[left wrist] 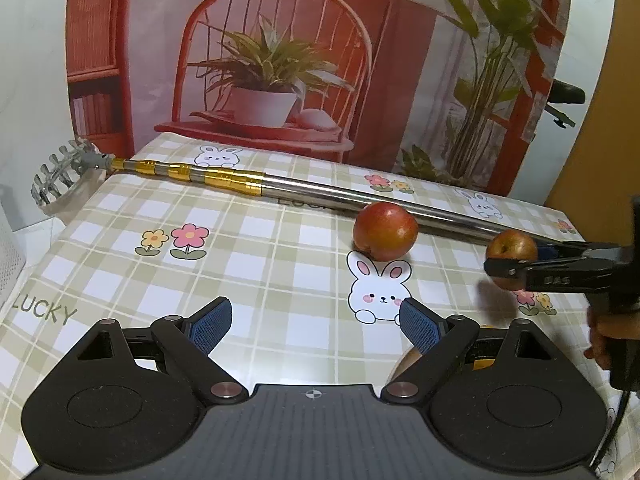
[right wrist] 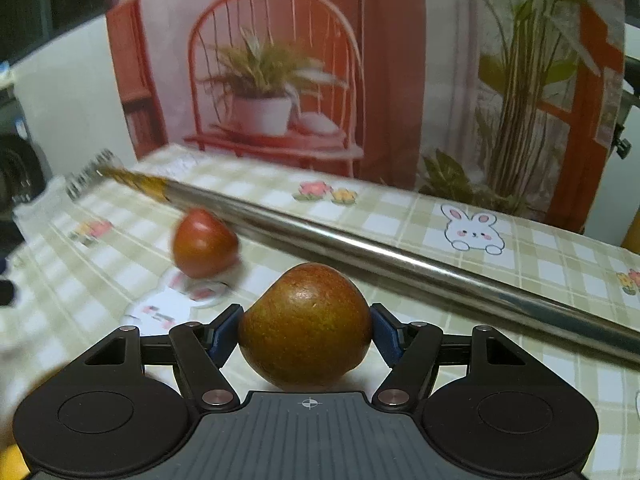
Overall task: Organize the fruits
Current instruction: 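Bring the open right tool around a large brown fruit while the left tool withdraws, then close the right tool on the brown fruit and carry it over the plate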
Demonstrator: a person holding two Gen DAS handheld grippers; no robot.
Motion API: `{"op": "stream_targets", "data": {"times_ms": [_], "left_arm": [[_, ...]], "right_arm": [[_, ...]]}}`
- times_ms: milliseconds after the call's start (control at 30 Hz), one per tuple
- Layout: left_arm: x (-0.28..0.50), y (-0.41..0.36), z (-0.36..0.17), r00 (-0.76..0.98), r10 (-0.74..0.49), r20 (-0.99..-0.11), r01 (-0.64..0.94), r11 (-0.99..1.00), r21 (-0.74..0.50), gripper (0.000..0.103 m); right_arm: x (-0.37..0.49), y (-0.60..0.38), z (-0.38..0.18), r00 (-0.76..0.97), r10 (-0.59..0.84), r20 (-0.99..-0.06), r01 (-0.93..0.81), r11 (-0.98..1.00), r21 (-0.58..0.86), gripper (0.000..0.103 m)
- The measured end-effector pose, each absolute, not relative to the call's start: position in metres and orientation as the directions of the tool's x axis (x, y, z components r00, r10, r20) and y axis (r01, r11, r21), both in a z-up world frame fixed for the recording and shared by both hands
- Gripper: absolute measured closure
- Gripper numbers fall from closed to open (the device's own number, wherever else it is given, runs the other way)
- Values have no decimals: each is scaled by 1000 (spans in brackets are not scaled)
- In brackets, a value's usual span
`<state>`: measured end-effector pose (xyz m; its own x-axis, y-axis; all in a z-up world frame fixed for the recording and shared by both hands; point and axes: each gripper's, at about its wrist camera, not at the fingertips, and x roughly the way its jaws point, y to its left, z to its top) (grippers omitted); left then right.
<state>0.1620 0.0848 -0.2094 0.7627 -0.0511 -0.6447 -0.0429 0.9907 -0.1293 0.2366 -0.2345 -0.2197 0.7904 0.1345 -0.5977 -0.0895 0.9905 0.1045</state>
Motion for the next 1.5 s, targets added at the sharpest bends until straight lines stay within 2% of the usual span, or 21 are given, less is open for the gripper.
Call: {"op": "stream_targets", "data": {"times_ms": [233, 500, 633, 1500], "left_arm": [[155, 80, -205, 772, -71, -631, -15, 991, -129, 11], [147, 79, -202, 772, -70, -632, -2, 994, -112, 11], [143, 79, -201, 773, -81, -630, 6, 993, -120, 11], [138, 84, -205, 759, -97, -644, 5, 990, -143, 11]], "right_arm": [[185, -209, -193, 806, 219, -550, -145, 974, 176, 39], [148, -170, -205, 772, 259, -580, -165, 964, 210, 39], [143, -160, -218, 744, 254, -619, -155, 965, 209, 39], [147, -143, -227, 721, 208, -661, -137, 978, 159, 38]]}}
